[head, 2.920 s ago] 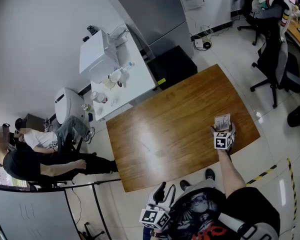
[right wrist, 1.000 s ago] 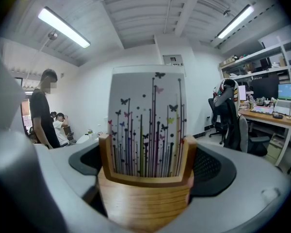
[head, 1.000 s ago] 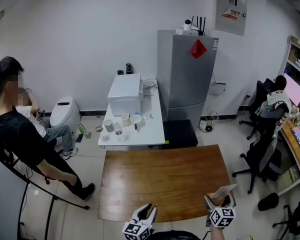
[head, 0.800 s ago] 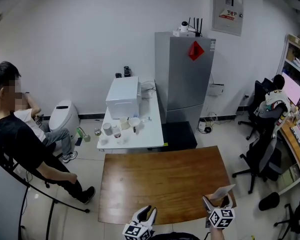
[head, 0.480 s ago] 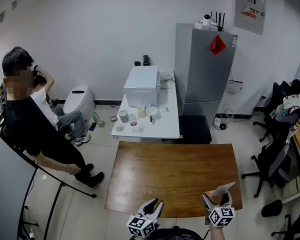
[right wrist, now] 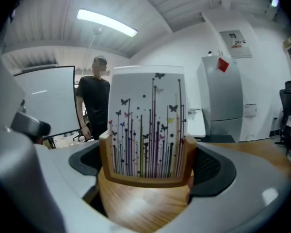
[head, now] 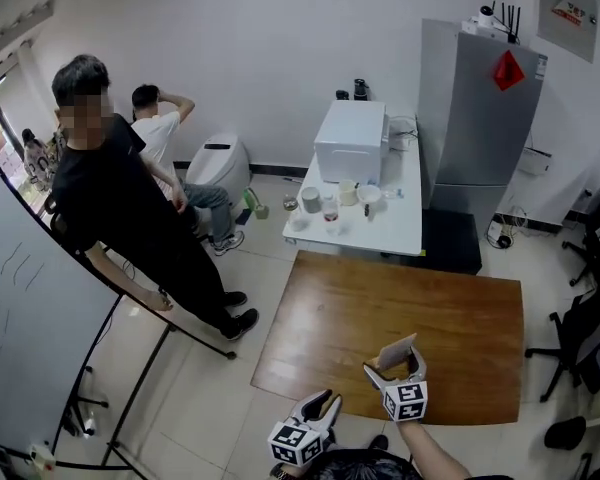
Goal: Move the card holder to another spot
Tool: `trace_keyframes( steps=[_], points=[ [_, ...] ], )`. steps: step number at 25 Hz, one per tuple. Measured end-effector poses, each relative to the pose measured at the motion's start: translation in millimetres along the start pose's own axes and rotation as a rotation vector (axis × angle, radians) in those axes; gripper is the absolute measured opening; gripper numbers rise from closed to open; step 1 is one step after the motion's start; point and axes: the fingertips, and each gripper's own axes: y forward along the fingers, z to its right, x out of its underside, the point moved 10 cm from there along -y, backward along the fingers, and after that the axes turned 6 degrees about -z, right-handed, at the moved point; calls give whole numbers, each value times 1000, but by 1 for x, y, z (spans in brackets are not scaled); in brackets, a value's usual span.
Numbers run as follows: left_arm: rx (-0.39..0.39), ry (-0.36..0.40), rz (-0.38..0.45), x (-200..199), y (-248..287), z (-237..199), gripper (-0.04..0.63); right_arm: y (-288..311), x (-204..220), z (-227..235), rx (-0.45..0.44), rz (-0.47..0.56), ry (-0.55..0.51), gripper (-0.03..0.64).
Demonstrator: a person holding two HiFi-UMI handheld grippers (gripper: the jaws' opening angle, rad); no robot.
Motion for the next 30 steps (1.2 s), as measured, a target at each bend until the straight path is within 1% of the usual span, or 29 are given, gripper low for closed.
trace_keyframes(
  steps=[2, 4, 6, 9, 11, 13, 15, 17, 19, 21, 23, 25, 27, 28, 30],
  points=[
    [-17, -15, -19, 5, -8, 6, 71, 42, 23, -2, -42, -36, 19, 535],
    [-49, -43, -35, 6, -24, 8, 71, 80, 37, -9, -69, -97, 41, 535],
    [-118, -64, -43, 10, -50, 0, 71, 124, 48, -28, -92, -165, 11, 535],
    [-227, -76, -75, 21, -89, -13, 71, 187, 66, -52, -109, -230, -67, 535],
    [-288, -93, -94, 30, -105, -20, 71, 217, 79, -56, -88, -257, -113, 535],
    [-337, -120, -94, 38, -117, -30, 71, 238, 95, -59, -41, -279, -150, 535],
    [-358, -136, -88, 42, -126, -37, 71, 244, 110, -62, -10, -295, -154, 535],
    [-346, -139, -80, 39, -125, -39, 71, 241, 118, -62, -19, -323, -153, 536],
    [-307, -139, -68, 34, -116, -40, 71, 238, 118, -57, -55, -367, -135, 539],
    [-261, -131, -54, 31, -103, -41, 71, 225, 112, -52, -90, -378, -60, 580],
    [-208, -134, -38, 28, -85, -36, 71, 197, 111, -40, -106, -359, 26, 580],
    [-144, -144, -25, 32, -62, -28, 71, 150, 120, -20, -104, -336, 94, 580],
    [-85, -136, -38, 37, -47, -23, 71, 87, 135, -4, -62, -296, 191, 573],
    [-51, -117, -62, 37, -41, -25, 71, 50, 141, 0, -14, -262, 262, 566],
    [37, -61, -121, 30, -24, -30, 71, -29, 150, 7, 112, -188, 416, 512]
  ],
)
